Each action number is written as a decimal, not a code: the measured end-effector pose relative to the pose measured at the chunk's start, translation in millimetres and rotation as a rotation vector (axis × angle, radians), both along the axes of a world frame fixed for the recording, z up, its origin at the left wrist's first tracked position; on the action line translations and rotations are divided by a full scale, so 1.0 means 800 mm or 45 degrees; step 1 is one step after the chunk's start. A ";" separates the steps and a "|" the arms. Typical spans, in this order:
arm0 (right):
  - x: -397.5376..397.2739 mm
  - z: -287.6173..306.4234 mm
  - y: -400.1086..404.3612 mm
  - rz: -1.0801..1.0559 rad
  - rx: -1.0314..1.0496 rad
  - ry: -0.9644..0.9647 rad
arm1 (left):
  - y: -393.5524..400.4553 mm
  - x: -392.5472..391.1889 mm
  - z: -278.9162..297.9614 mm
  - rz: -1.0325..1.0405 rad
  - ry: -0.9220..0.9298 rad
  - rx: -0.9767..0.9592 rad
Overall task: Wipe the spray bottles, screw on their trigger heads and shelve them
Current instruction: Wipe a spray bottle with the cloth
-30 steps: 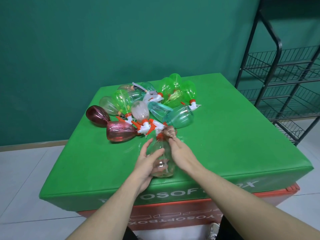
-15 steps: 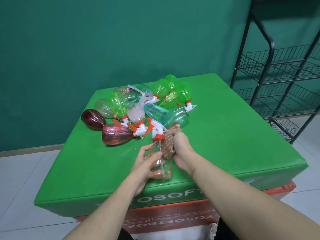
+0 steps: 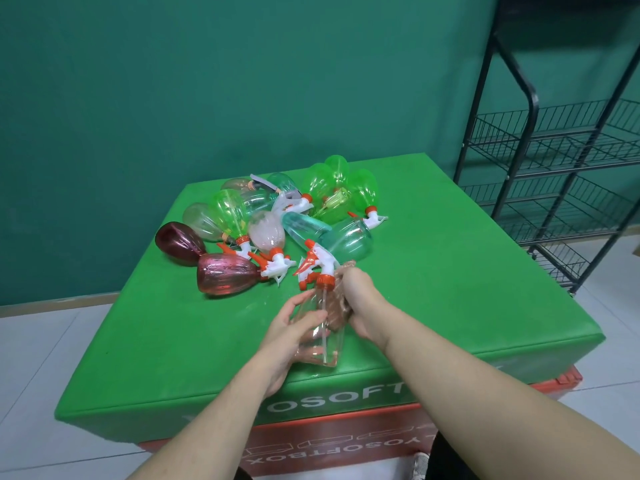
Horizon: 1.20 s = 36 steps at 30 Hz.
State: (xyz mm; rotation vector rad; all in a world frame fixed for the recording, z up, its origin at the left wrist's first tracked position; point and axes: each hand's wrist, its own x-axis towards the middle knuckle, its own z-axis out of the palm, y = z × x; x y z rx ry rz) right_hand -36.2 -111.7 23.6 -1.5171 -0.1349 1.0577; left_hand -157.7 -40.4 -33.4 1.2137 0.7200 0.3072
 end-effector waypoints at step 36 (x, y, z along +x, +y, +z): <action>-0.038 -0.006 -0.035 0.167 0.163 -1.174 | -0.015 -0.003 0.005 0.083 -0.132 -0.191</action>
